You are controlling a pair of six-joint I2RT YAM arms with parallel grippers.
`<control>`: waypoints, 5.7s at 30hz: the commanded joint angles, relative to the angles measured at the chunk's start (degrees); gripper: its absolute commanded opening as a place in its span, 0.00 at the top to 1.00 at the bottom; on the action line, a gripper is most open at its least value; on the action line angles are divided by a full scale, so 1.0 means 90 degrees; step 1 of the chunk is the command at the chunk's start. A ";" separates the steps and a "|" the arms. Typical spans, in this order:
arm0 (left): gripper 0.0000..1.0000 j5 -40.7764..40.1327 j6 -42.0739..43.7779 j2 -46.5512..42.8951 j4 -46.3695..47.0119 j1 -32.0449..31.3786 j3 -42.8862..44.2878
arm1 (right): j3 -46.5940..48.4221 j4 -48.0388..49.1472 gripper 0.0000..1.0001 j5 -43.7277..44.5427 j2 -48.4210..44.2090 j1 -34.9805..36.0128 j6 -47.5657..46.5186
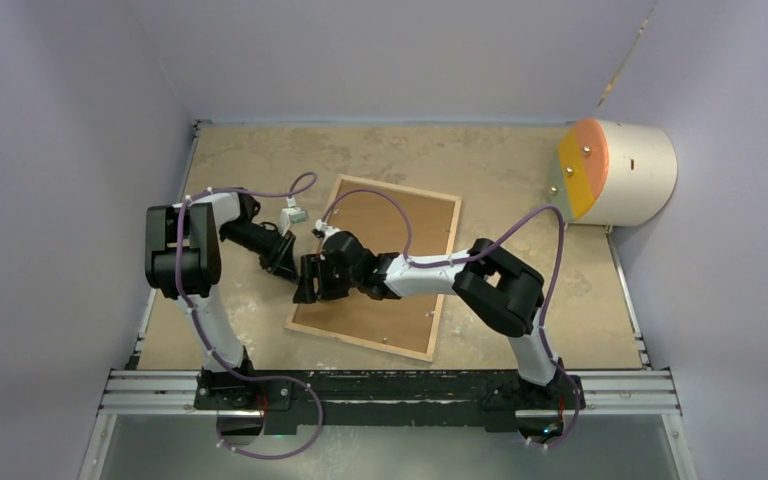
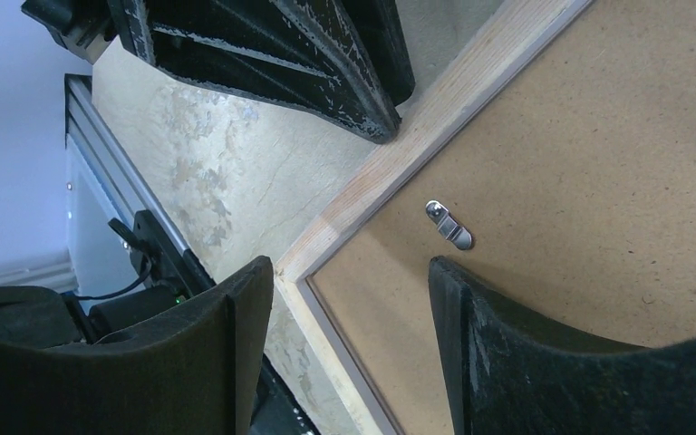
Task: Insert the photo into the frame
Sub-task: Install the photo frame at the center of the board.
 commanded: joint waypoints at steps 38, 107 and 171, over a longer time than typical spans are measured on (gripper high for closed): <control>0.85 -0.0271 0.0181 -0.0105 0.0375 -0.0025 -0.0128 | -0.0393 0.0224 0.36 -0.0123 -0.0300 -0.0194 0.0058; 0.90 -0.0222 0.0259 -0.0168 0.0288 -0.0025 -0.0118 | 0.0279 0.0655 0.44 -0.1113 0.0791 -0.0486 0.0151; 0.90 -0.0619 0.0455 -0.0863 0.0273 -0.0972 -0.0641 | -0.0358 -0.1814 0.01 0.0877 -0.1318 -0.3967 -0.0666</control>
